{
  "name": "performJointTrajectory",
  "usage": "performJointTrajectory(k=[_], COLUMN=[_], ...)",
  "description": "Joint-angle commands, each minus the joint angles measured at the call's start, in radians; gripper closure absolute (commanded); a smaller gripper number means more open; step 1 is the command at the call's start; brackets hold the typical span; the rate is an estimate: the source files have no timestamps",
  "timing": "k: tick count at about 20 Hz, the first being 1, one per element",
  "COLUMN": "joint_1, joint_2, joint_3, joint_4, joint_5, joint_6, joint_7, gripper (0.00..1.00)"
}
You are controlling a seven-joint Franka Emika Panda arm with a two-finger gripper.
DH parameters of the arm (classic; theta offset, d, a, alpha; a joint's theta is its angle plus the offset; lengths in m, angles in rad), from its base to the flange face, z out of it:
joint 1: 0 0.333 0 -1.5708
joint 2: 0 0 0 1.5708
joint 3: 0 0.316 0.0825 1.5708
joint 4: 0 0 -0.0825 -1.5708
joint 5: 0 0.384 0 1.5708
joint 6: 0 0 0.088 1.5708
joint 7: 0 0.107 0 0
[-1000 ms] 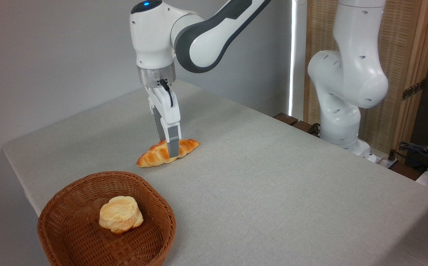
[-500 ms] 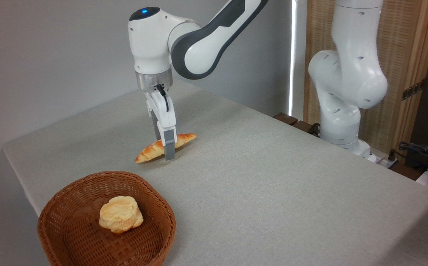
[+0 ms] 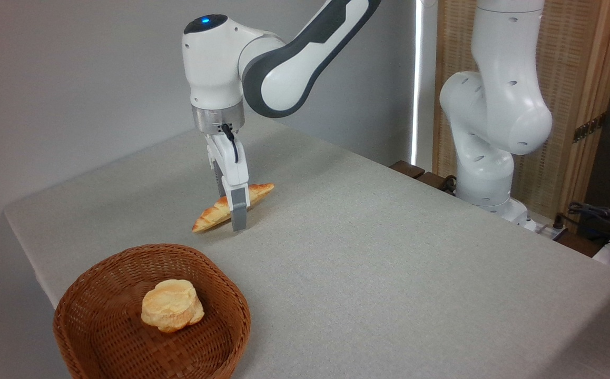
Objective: Put bread into the basket
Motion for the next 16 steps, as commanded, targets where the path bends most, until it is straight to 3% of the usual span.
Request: performJointTrajectory(k=[1, 3, 4, 16], joint_1=[-0.006, -0.005, -0.005, -0.005], joint_2=[0.016, 0.022, 0.022, 0.029], joint_3=[0.010, 0.010, 0.010, 0.010], joint_4=[0.006, 0.007, 0.007, 0.015], joint_5=[-0.003, -0.003, -0.003, -0.004], joint_6=[0.025, 0.027, 0.027, 0.033], joint_7=[0.023, 0.023, 0.024, 0.024], gripper=[0.20, 0.49, 0.54, 0.52])
